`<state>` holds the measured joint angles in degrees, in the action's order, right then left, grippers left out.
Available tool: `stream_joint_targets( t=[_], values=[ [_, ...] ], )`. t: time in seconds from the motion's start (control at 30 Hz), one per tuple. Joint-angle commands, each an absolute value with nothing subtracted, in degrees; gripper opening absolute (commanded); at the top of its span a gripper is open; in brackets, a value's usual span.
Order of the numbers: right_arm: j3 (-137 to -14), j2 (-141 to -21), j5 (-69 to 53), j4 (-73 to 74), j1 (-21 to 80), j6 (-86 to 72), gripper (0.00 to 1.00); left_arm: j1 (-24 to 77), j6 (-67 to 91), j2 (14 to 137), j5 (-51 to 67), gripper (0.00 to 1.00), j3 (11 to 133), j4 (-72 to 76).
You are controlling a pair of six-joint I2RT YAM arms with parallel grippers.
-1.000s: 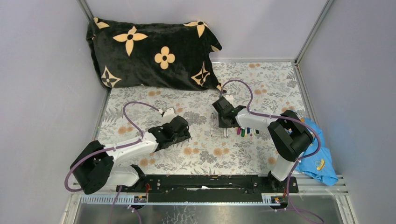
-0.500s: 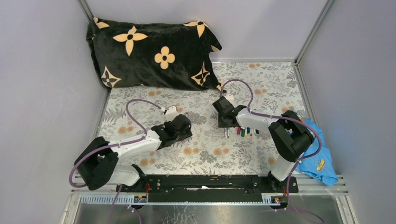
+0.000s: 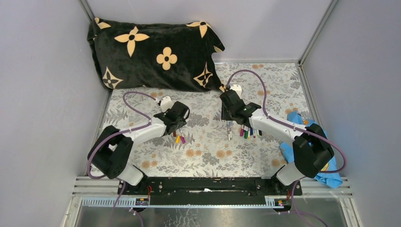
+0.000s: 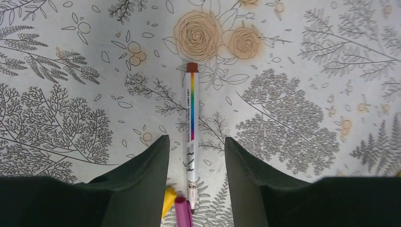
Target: Open the pen caps
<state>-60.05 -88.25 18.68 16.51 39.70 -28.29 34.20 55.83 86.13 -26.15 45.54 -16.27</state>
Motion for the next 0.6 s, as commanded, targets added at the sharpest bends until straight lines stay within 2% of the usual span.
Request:
stream_joint_targets(
  t=[0.0,0.33,0.5,0.57],
  values=[
    [-62.22,-85.68,20.73,17.75,39.47,-27.42,0.40,33.08,53.50,87.73,-26.96,0.52,44.86,-14.61],
    [-61.85,-83.91,22.16,18.72,39.49,-26.85,0.41,32.86,52.62,91.09,-25.55,0.51,45.41,-12.31],
    [-61.15,-83.28,22.85,18.58,39.46,-26.71,0.41,32.81,52.25,92.80,-24.81,0.35,45.80,-11.72],
    [-60.63,-83.08,22.90,18.24,39.49,-26.69,0.40,32.83,52.35,93.21,-24.79,0.34,45.73,-11.52]
  ],
)
